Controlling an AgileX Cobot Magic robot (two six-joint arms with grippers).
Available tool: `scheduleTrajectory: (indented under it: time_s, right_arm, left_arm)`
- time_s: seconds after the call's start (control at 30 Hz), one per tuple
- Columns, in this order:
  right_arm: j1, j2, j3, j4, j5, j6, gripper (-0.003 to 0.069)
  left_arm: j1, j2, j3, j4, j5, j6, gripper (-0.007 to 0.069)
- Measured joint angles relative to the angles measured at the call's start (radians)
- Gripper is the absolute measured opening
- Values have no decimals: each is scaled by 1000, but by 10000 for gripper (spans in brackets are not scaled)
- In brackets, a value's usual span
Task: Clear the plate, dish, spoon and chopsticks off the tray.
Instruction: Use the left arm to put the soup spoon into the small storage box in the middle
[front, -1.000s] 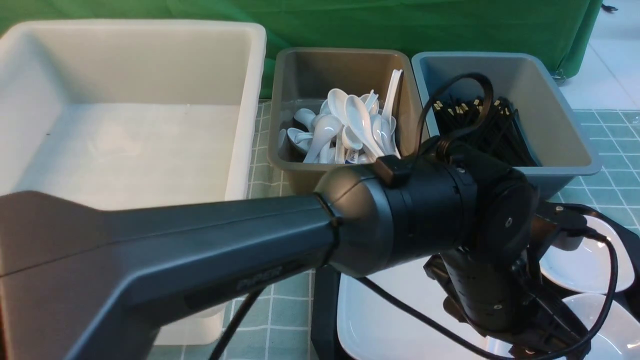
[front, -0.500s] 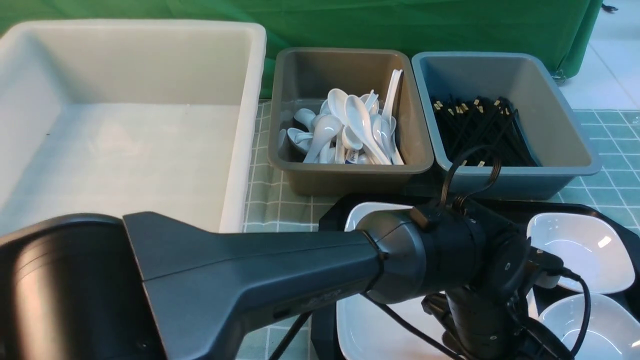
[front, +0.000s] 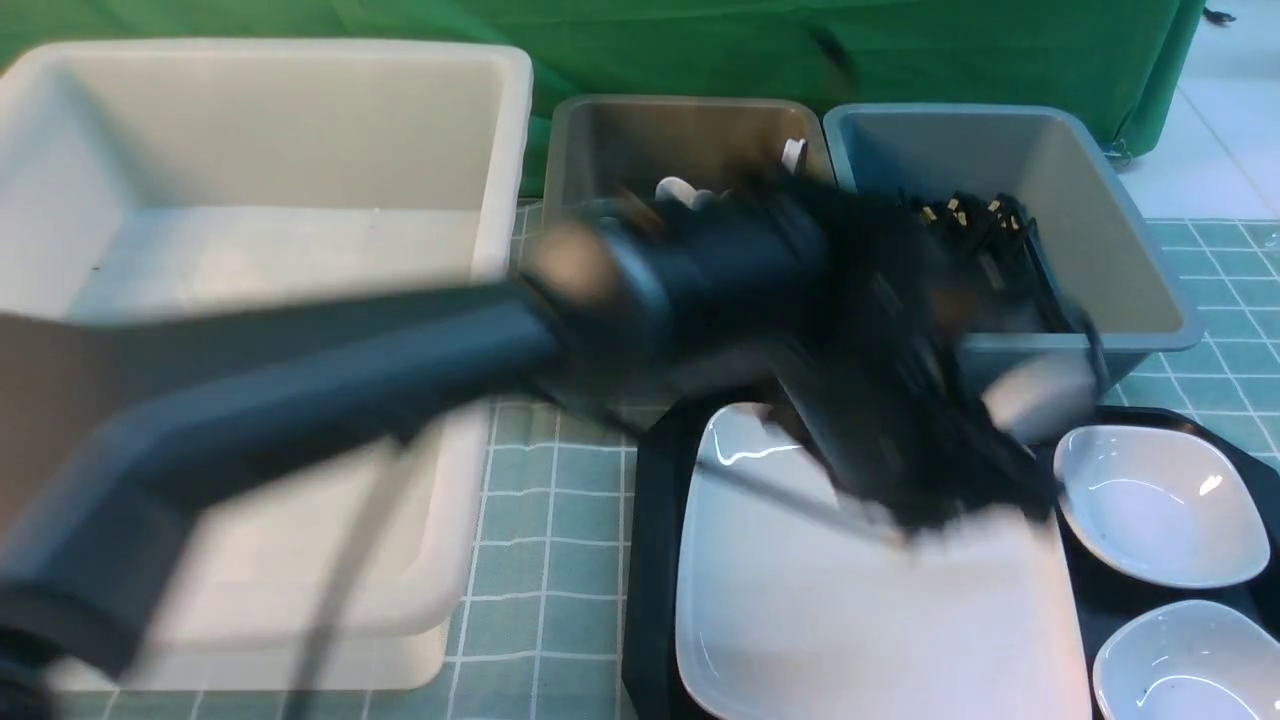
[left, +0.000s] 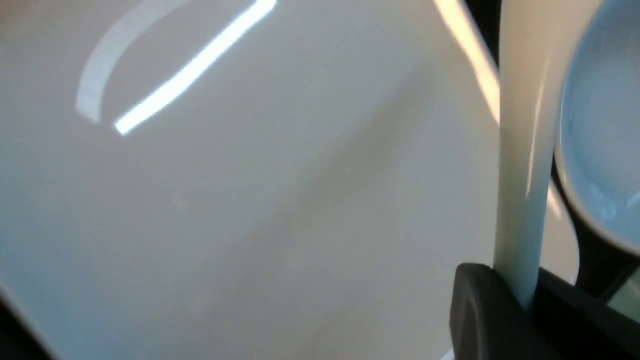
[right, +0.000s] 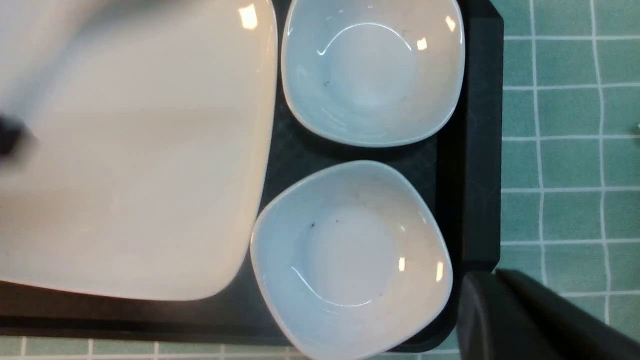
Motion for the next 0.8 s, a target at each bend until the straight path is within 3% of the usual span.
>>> scheduleTrajectory:
  time_s: [0.17,0.2,0.33,0.4,0.67,0.73,0.8]
  right_arm:
    - [0,0,0,17,0,0,35]
    - [0,0,0,21,0,0,35]
    - [0,0,0,27,-6,0,35]
    - [0,0,0,27,-7,-1,35]
    - [0,0,0,28,-7,-1,35]
    - [0,0,0,28,-7,-2,38]
    - [0,0,1,28,-7,-2,41]
  left_arm:
    - [188,-7,-75,-20,-70,26,27]
    - [257,9,-111,-57,-85,28,27]
    - [377,75,-156,-168,-92,89,51]
    - [395,93,-159,-189,-91,111,74]
    - [422,135,-161,-210,23,132,366]
    - [422,125,-161,-210,110,132,382]
    - [422,102,-161,-208,223,144,330]
